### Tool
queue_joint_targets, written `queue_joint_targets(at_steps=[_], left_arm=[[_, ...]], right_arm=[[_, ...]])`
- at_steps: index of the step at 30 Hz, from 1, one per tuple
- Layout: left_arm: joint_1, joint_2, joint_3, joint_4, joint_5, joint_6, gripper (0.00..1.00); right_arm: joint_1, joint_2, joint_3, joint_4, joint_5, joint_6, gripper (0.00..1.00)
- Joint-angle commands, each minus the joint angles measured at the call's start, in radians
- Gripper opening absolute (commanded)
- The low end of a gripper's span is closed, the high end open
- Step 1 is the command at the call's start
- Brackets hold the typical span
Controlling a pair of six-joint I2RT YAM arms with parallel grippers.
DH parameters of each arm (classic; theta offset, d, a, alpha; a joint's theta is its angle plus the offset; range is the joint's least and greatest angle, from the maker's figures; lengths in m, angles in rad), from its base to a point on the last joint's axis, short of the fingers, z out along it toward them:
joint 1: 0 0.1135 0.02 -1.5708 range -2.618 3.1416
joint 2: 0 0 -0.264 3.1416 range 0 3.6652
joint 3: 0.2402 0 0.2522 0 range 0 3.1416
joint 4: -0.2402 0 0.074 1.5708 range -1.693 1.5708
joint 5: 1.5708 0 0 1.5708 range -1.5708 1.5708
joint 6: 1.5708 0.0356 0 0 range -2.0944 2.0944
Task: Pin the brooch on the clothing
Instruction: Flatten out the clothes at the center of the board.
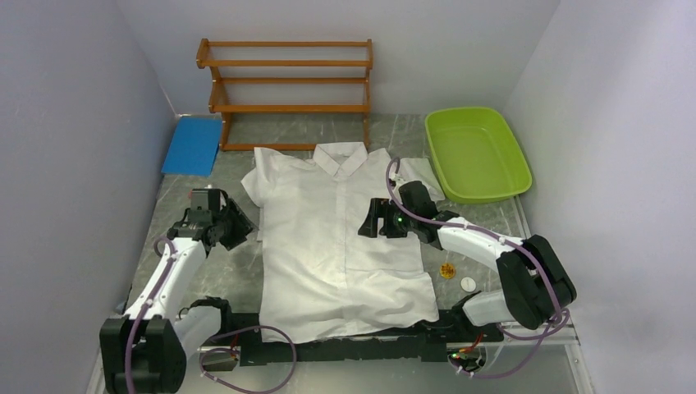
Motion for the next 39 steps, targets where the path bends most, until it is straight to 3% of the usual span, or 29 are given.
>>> queue_joint_targets(at_steps=[1, 5, 10, 15, 21, 27, 39], left_arm=[[0.121, 0.062, -0.046, 0.146, 0.189, -0.029, 0.50], [0.220, 0.153, -0.105, 0.287, 0.347, -0.039, 0.47], [0.246, 0.291, -0.118, 0.418, 0.469, -0.038, 0.40], [0.246, 0.365, -0.137, 0.470, 0.446, -0.041, 0.35], [0.246, 0.377, -0.136, 0.409, 0.355, -0.034, 0.44], [0.246, 0.347, -0.128, 0.345, 0.283, -0.006, 0.42], [0.234, 0.510, -0.153, 0.509, 0.413, -0.035, 0.39]], right_arm=[[0.017, -0.021, 0.001, 0.063, 0.034, 0.016, 0.79], [0.023, -0.018, 0.000, 0.055, 0.045, 0.014, 0.79], [0.028, -0.009, 0.002, 0.050, 0.046, 0.017, 0.79], [0.026, -0.010, -0.009, 0.055, 0.046, 0.022, 0.79], [0.026, -0.018, -0.010, 0.049, 0.054, 0.020, 0.79], [0.027, -0.015, -0.011, 0.049, 0.052, 0.019, 0.79], [0.028, -0.036, -0.023, 0.043, 0.067, 0.020, 0.79]])
